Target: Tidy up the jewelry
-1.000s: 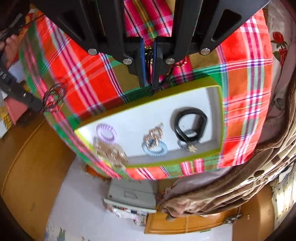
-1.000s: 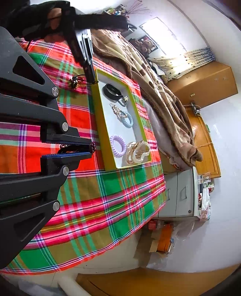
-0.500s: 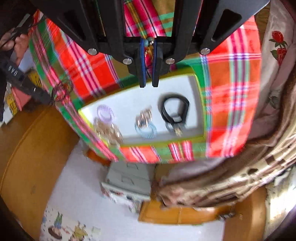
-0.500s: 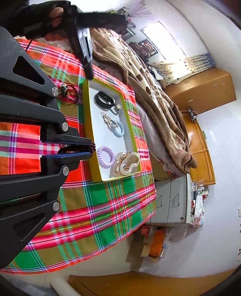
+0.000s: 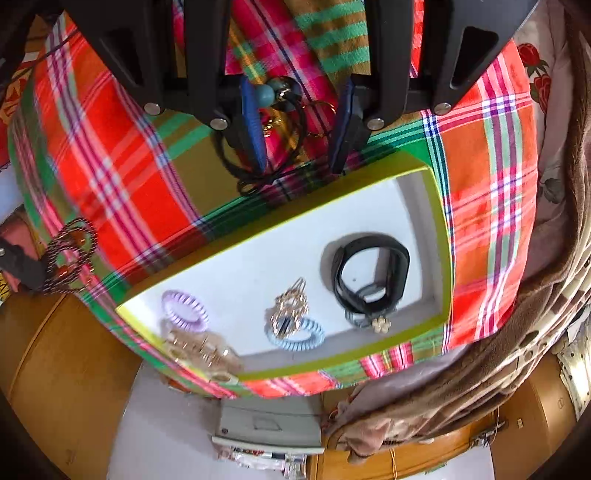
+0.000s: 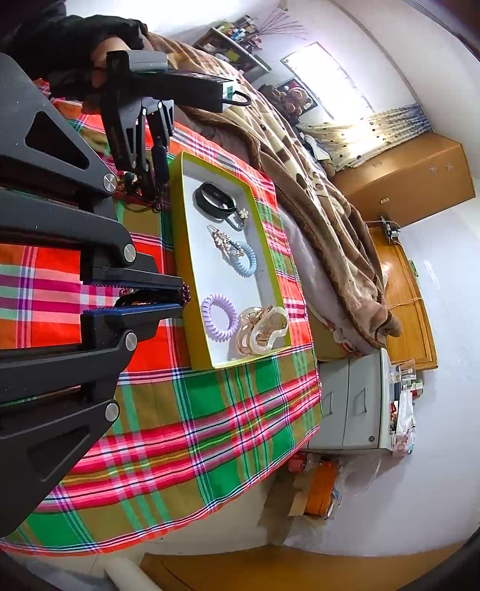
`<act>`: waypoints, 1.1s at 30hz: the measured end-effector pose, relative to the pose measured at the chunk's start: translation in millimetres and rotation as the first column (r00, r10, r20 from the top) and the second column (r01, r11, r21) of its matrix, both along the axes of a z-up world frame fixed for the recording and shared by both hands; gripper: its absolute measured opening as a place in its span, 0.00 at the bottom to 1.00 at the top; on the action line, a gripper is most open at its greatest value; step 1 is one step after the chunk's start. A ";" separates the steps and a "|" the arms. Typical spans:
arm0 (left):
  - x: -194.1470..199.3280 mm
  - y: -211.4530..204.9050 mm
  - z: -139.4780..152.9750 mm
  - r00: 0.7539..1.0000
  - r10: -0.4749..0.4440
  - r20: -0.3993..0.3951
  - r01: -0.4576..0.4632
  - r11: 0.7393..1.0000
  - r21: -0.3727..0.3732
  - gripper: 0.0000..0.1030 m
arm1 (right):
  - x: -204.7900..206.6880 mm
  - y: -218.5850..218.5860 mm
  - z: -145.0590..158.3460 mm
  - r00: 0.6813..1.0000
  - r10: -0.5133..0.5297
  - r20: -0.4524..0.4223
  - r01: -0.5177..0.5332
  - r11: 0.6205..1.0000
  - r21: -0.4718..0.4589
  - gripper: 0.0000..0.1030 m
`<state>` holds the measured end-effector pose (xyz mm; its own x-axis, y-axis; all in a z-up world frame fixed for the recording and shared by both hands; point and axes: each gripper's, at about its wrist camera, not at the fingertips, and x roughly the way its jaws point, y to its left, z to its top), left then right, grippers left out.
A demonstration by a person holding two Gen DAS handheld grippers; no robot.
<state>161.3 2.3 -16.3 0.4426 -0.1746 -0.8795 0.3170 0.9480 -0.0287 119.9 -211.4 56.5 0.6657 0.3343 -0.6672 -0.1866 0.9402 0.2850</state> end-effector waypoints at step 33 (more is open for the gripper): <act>0.7 29.2 83.3 0.980 0.075 0.182 -0.033 0.974 -0.226 0.03 | 21.0 10.0 32.9 0.996 0.029 0.079 -0.030 1.000 0.011 0.07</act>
<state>162.0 31.5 67.1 0.6104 -0.3265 -0.7216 0.2854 0.9405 -0.1841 140.9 -201.5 89.4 0.7058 0.3620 -0.6090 -0.2363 0.9307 0.2793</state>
